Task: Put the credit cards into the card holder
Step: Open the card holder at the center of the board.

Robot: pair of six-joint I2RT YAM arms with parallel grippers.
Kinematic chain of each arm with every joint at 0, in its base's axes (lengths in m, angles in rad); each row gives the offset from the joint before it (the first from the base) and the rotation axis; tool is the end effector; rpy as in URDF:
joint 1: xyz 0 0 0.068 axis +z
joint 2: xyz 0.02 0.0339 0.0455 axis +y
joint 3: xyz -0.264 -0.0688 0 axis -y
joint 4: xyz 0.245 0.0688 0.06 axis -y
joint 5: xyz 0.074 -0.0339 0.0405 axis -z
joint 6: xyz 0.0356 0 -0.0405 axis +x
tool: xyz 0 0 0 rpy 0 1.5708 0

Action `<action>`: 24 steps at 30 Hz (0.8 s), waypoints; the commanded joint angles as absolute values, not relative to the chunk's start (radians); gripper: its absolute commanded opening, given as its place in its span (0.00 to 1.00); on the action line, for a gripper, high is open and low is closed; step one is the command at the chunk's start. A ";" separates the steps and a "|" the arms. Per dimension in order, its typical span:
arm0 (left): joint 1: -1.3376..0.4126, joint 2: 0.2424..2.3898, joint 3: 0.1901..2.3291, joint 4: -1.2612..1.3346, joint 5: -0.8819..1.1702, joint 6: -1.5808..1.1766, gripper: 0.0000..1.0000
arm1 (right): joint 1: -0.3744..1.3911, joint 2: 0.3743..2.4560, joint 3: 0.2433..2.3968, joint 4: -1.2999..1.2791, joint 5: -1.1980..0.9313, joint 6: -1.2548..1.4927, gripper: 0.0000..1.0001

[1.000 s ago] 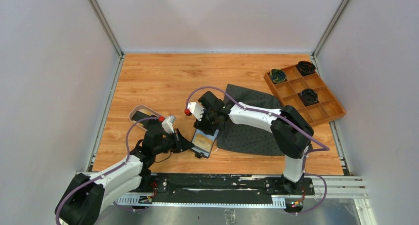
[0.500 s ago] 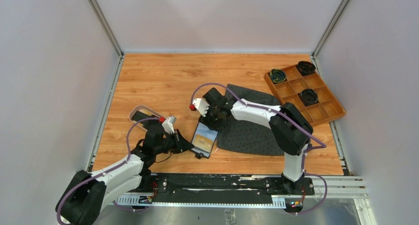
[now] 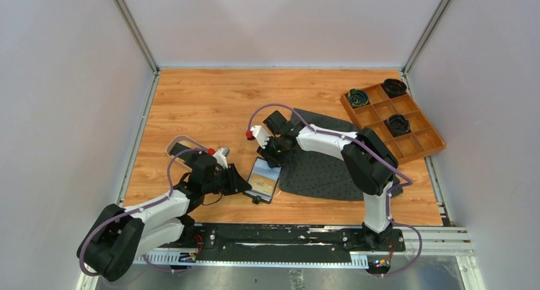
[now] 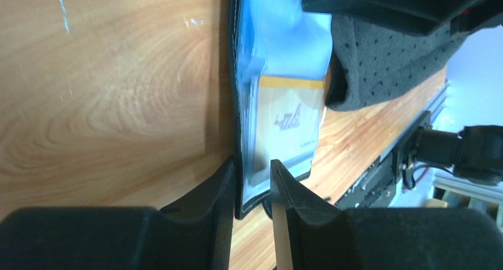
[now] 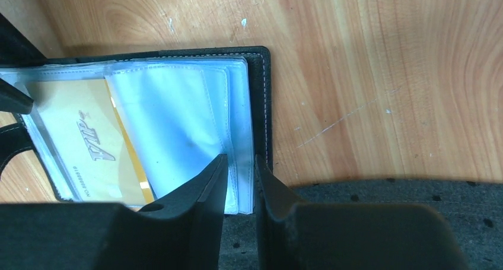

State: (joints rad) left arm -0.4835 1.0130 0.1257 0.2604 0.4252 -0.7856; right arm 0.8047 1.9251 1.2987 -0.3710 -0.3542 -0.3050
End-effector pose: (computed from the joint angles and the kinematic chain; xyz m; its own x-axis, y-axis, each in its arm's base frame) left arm 0.1416 -0.0910 0.1230 -0.8759 -0.2678 -0.4014 0.1411 0.6533 -0.7438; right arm 0.2709 0.2993 0.1759 -0.3134 -0.7320 -0.6049 -0.9440 0.3092 0.1150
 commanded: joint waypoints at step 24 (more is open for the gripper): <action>-0.602 1.172 0.426 0.156 0.389 -0.837 0.27 | 0.698 1.954 1.334 -0.474 -0.597 -0.300 0.43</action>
State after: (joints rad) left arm -0.5488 1.0504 0.3603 0.0845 0.3859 -0.8001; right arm 0.7109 1.9236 1.2995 -0.4156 -0.5339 -0.3004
